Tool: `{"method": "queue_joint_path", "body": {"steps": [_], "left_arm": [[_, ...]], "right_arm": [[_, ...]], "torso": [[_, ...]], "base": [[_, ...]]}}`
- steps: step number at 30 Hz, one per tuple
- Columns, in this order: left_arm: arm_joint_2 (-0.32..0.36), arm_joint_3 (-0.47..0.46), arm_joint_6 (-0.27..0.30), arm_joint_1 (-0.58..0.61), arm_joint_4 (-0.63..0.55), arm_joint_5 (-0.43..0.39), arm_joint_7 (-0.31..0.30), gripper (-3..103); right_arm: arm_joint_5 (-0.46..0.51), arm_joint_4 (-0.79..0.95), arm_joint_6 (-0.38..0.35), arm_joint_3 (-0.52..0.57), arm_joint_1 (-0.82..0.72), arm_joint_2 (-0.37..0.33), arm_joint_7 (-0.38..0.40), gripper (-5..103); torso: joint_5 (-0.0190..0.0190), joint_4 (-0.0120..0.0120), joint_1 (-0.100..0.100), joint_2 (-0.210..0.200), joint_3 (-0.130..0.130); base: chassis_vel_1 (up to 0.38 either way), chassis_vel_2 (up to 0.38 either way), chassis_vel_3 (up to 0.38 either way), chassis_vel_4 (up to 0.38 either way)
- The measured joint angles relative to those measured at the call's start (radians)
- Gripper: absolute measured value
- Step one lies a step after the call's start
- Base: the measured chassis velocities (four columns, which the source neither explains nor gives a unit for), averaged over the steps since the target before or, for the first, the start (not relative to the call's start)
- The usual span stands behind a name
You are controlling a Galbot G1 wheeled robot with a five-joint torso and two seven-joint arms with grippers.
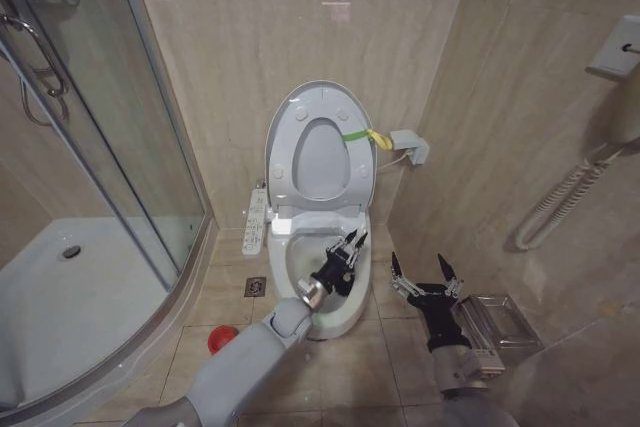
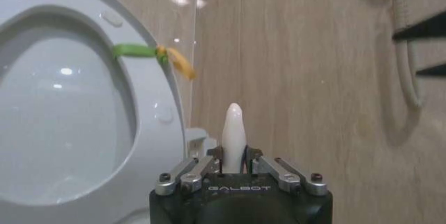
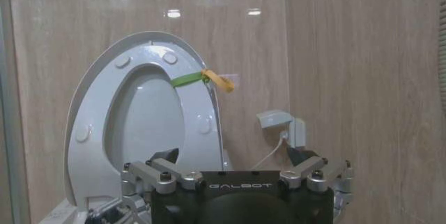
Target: Open the toilet lid, clean the toilet bowl with a toilet brush, close the toilet lid, and flush.
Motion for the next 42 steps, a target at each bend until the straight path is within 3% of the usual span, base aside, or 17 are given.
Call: {"method": "queue_joint_path", "body": {"steps": [6,9,13,21,33,42], "left_arm": [[-0.012,-0.002,-0.067,0.005,0.176,0.031,0.042,20],[-0.023,-0.002,-0.078,0.003,0.209,0.038,0.045,20],[-0.045,-0.004,-0.081,-0.011,0.211,0.039,0.044,20],[-0.061,0.001,-0.057,-0.028,0.091,-0.006,0.033,20],[-0.036,-0.014,-0.084,-0.031,0.278,0.004,0.046,20],[0.007,-0.035,-0.087,-0.056,0.327,0.012,0.060,20]], "right_arm": [[0.000,0.000,0.000,0.000,0.000,0.000,0.000,100],[0.000,0.000,0.000,0.000,0.000,0.000,0.000,100],[0.000,0.000,0.000,0.000,0.000,0.000,0.000,100],[0.000,0.000,0.000,0.000,0.000,0.000,0.000,100],[0.000,0.000,0.000,0.000,0.000,0.000,0.000,100],[0.000,0.000,0.000,0.000,0.000,0.000,0.000,100]], "torso": [[0.0001,0.0007,0.000,0.000,0.000],[0.0001,0.0007,0.000,0.000,0.000],[0.0001,0.0002,0.000,0.000,0.000],[0.0001,0.0000,0.000,0.000,0.000],[-0.0001,0.0003,0.000,0.000,0.000],[-0.0001,0.0001,0.000,0.000,0.000]], "base": [[0.000,0.000,0.000,0.000],[0.000,0.000,0.000,0.000],[0.000,0.000,0.000,0.000],[0.000,0.000,0.000,0.000],[0.000,0.000,0.000,0.000],[0.000,0.000,0.000,0.000]]}}
